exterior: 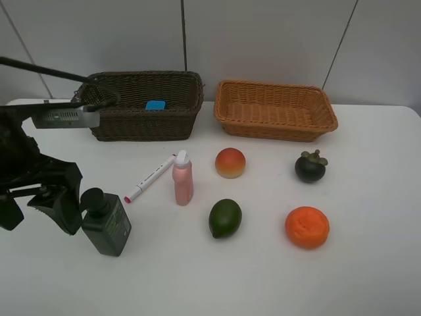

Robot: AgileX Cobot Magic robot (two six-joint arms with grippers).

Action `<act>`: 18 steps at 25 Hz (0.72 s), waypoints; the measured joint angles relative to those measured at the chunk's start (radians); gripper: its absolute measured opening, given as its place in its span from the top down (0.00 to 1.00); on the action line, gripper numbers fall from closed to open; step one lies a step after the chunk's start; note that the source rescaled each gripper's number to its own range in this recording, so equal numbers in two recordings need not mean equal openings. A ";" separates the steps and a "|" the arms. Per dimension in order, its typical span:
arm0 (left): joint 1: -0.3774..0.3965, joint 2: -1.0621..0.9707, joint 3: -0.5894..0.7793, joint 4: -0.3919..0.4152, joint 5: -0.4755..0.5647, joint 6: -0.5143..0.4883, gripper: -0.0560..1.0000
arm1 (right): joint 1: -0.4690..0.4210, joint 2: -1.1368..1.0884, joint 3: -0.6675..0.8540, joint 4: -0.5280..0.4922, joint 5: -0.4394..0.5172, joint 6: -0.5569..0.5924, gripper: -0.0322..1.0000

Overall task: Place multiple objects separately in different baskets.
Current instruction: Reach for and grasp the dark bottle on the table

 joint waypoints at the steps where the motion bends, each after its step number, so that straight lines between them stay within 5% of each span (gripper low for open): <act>1: 0.000 0.000 0.009 0.000 -0.018 0.005 0.00 | 0.000 0.000 0.000 0.000 0.000 0.000 0.06; 18: 0.000 0.000 0.016 -0.009 -0.208 0.017 0.00 | 0.000 0.000 0.000 0.000 0.000 0.000 0.06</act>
